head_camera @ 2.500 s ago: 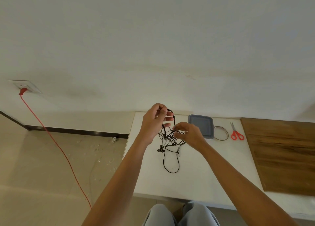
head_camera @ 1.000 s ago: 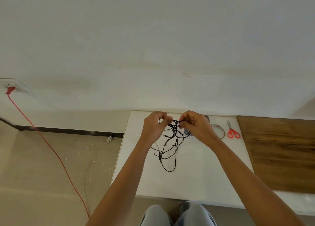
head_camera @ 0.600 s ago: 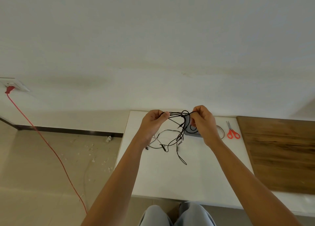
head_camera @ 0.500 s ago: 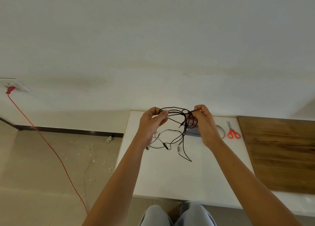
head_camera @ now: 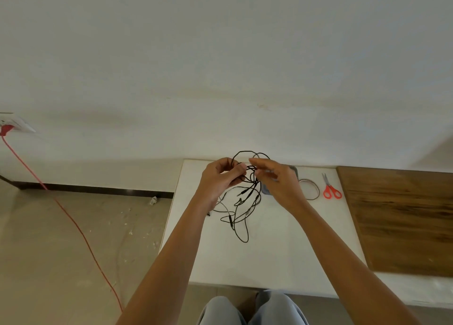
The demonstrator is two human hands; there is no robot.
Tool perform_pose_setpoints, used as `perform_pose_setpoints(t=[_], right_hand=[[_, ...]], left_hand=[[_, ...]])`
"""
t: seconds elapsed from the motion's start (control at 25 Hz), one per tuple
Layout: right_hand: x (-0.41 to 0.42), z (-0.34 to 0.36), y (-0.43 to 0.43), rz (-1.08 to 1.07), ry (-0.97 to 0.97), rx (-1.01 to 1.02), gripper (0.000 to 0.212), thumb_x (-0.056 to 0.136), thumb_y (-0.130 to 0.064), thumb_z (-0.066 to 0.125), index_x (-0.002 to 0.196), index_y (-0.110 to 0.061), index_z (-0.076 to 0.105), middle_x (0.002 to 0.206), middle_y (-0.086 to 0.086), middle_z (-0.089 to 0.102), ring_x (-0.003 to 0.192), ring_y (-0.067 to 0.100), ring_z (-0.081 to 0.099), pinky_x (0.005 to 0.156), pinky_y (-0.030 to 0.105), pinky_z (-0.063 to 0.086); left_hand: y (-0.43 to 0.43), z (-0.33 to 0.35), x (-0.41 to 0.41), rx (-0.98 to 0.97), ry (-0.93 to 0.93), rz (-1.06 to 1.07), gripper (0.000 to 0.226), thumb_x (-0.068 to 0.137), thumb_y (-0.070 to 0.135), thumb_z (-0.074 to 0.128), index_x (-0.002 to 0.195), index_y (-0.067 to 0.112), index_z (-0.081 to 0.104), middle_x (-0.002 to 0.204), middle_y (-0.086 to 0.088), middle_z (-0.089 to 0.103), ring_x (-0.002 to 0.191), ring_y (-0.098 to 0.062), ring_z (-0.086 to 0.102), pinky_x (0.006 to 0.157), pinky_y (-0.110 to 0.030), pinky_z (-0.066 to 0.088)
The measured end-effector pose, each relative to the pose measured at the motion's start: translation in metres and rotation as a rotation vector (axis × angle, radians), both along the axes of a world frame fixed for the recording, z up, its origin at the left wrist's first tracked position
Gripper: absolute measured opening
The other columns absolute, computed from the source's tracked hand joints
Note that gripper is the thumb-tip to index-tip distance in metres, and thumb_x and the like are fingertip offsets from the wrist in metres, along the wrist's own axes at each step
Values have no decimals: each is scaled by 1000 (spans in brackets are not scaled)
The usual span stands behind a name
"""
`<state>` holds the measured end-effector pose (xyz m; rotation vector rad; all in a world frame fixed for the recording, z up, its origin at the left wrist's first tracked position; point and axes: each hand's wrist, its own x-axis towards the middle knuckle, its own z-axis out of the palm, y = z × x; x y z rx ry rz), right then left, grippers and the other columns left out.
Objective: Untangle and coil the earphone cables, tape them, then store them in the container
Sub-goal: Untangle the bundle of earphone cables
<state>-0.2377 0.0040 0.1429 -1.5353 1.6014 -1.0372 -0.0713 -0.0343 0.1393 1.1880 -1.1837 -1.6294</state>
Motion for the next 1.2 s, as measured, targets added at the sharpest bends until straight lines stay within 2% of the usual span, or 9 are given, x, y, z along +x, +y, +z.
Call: perform_pose_setpoints(t=[0.12,0.24,0.32,0.4,0.6,0.8,0.96,1.08,1.2], right_hand=[[-2,-5,-3,-38,-30,14,16,85,-10,69,99,-15,74,61,-29,62,59,-7,59,63,12,41],[-8,-10,-1,-225,-131,4,10,84,-14,70,92,-16,76,76,-3,74,69,20,68,69,35,56],[-15,-13,-1,-303,-255,15,8,86,-14,68,87,-16,75,79,11,73,73,33,66,74,43,56],[-20,-14,0,-357,-384,27,9,88,-10,63,85,-13,72,78,13,71,71,29,65,75,41,56],[-38,-8,2,-555,-859,95,8,95,-8,53,89,-11,58,65,4,56,65,16,58,71,35,57],[-67,-4,1,-636,-853,53,6,95,-10,53,95,-12,58,62,0,50,58,11,52,67,30,56],[-90,-1,-1,-784,-1013,-2,16,96,-5,46,86,-15,54,60,0,46,47,11,46,51,23,48],[-114,0,-3,-908,-1189,-30,26,93,1,35,80,-15,50,64,3,44,42,11,38,42,19,34],[-134,3,-3,-968,-1125,-9,30,90,2,30,78,-16,50,70,8,53,41,12,34,40,20,27]], left_hand=[[-1,-2,1,-31,-45,-2,12,84,18,72,82,7,68,81,-4,68,78,-17,68,81,-26,56],[-4,-9,1,-26,-108,127,16,83,20,73,82,5,67,88,-5,71,76,-17,71,81,-27,57],[-7,-15,2,1,-73,202,16,86,17,70,85,2,64,93,-11,69,70,-16,71,77,-26,57],[-7,-19,3,21,-44,248,14,89,13,65,85,1,61,91,-13,67,65,-12,68,71,-24,57],[-13,-28,12,74,-181,367,11,93,18,56,84,14,53,82,-4,67,56,-5,58,63,-23,52],[-19,-33,21,22,-239,394,8,96,16,50,88,16,51,86,0,67,56,-11,48,54,-22,43],[-25,-42,40,-237,-576,366,12,95,3,48,96,6,59,88,-6,67,63,-6,52,53,-8,38],[-27,-46,56,-235,-662,362,22,95,0,39,97,1,61,84,-6,66,64,3,53,50,-6,36],[-29,-51,68,-252,-744,366,23,94,1,40,91,0,63,81,-6,66,65,-5,56,53,-9,38]])
